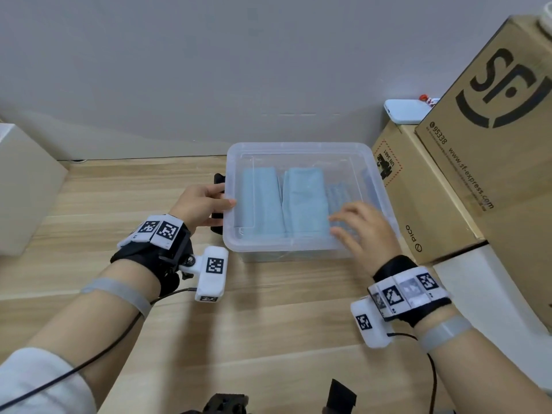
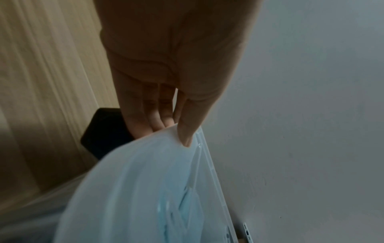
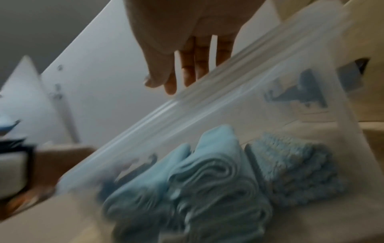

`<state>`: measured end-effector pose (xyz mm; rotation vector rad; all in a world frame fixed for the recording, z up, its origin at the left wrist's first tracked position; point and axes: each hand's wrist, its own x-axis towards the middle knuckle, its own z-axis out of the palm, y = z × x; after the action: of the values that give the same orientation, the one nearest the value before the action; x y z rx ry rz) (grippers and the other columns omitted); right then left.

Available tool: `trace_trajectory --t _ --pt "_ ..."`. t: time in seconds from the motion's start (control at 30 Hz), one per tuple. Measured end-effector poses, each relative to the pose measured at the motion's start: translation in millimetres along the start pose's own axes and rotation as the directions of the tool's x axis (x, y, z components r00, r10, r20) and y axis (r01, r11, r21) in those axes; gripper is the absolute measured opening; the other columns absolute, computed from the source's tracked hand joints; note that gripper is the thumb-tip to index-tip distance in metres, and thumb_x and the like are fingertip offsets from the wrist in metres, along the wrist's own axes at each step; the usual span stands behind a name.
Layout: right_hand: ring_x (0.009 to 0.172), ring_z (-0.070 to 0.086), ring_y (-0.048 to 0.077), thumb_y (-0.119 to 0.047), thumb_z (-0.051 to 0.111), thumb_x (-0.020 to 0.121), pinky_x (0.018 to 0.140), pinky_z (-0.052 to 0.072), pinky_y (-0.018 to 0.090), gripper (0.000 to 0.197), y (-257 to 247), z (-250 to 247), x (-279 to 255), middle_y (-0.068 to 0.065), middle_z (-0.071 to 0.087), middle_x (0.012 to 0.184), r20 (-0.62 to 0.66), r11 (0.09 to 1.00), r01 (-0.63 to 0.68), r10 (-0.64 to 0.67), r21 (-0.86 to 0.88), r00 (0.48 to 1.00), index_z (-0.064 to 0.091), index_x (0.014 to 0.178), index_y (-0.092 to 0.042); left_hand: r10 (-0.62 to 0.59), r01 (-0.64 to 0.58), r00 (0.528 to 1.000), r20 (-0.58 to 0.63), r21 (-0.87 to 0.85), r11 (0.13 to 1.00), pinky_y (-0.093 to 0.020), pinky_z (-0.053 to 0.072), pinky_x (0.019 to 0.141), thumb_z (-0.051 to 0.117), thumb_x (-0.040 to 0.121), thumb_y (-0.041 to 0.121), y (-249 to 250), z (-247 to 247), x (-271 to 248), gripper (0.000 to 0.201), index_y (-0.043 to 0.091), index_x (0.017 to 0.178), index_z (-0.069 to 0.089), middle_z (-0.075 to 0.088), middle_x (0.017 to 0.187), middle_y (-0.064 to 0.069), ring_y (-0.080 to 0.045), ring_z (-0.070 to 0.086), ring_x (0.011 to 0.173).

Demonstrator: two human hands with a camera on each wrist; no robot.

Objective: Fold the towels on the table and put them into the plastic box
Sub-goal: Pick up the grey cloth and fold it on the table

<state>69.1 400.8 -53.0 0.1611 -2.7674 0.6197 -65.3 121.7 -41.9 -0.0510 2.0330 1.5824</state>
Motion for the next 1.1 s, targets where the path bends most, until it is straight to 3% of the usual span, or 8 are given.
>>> trace_trajectory --t 0.1,0.23,0.4,0.57,0.67,0.77,1.0,1.1 --pt "0.119 0.044 0.024 -0.027 0.05 0.091 0.098 0.03 0.031 0.033 18.6 -19.1 11.7 0.01 0.049 0.126 -0.111 0.927 -0.371 0.375 0.055 0.92 0.056 0.12 -0.013 -0.009 0.009 1.0 -0.005 -0.006 1.0 -0.019 0.052 0.061 0.06 0.085 0.006 -0.7 -0.5 1.4 0.039 0.016 0.122 0.059 0.057 0.098 -0.006 -0.011 0.064 0.084" --pt "0.137 0.03 0.021 -0.029 0.045 0.094 0.113 0.023 0.038 0.051 46.6 -18.1 13.6 0.003 0.03 0.15 0.163 0.672 -0.665 0.653 0.327 0.74 0.029 0.142 -0.021 -0.021 0.021 1.0 -0.002 -0.013 1.0 -0.016 0.053 0.056 0.06 0.085 0.005 -0.9 -0.5 2.8 0.039 0.016 0.123 0.059 0.055 0.099 -0.008 -0.011 0.064 0.084" --pt "0.142 0.021 0.017 -0.026 0.038 0.097 0.117 0.018 0.043 0.054 56.4 -7.1 7.8 -0.003 0.02 0.155 0.212 0.635 -0.673 0.648 0.379 0.732 0.016 0.146 -0.023 -0.029 0.029 0.997 -0.065 0.0 1.0 -0.024 0.052 0.07 0.066 0.081 0.008 -2.5 0.3 3.6 0.045 0.017 0.124 0.057 0.055 0.098 -0.004 -0.013 0.061 0.089" --pt "0.138 0.028 0.023 -0.025 0.037 0.097 0.116 0.018 0.042 0.044 54.8 -3.7 15.3 0.003 0.032 0.149 0.064 0.639 -0.705 0.725 0.306 0.685 0.034 0.14 -0.021 -0.075 0.109 0.966 -0.247 0.128 0.986 -0.044 0.038 0.103 0.082 0.065 0.025 -7.0 -7.6 10.0 0.085 0.024 0.137 0.037 0.038 0.141 -0.005 -0.023 0.041 0.126" --pt "0.133 0.028 0.024 -0.035 0.044 0.092 0.111 0.015 0.043 0.039 54.9 -0.3 16.7 0.002 0.035 0.144 -0.021 0.559 -0.791 0.819 0.248 0.573 0.047 0.131 -0.035 -0.271 0.266 0.961 -0.054 -0.084 0.96 -0.034 0.05 0.084 0.075 0.072 0.024 -9.5 -5.7 6.3 0.075 0.013 0.136 0.038 0.056 0.125 -0.006 -0.023 0.056 0.11" --pt "0.127 0.044 0.024 -0.027 0.046 0.092 0.11 0.032 0.046 0.042 55.4 -0.8 18.7 0.005 0.044 0.14 0.097 0.469 -0.721 0.802 0.511 0.59 0.045 0.133 -0.027 -0.271 0.271 0.962 0.023 -0.136 0.953 -0.019 0.05 0.05 0.067 0.08 0.021 -6.7 0.7 1.4 0.029 0.009 0.106 0.061 0.066 0.092 -0.003 -0.017 0.061 0.078" --pt "0.119 0.045 0.03 -0.008 0.06 0.079 0.107 0.033 0.047 0.056 47.7 -5.6 32.3 0.009 0.042 0.129 -0.115 0.595 -0.765 0.801 0.247 0.587 0.043 0.129 -0.03 -0.175 0.166 0.977 -0.119 -0.086 0.982 -0.028 0.051 0.066 0.066 0.078 0.008 1.1 6.8 11.3 0.022 0.008 0.099 0.059 0.064 0.09 -0.006 -0.019 0.06 0.079" --pt "0.128 0.036 0.031 -0.02 0.065 0.079 0.109 0.027 0.051 0.071 50.3 -4.8 39.4 0.011 0.041 0.136 -0.074 0.513 -0.827 0.856 0.23 0.511 0.029 0.14 -0.023 -0.15 0.144 0.98 -0.131 -0.053 0.988 -0.038 0.051 0.079 0.063 0.081 0.011 0.9 19.1 16.1 0.03 0.006 0.109 0.055 0.061 0.098 -0.01 -0.026 0.058 0.085"
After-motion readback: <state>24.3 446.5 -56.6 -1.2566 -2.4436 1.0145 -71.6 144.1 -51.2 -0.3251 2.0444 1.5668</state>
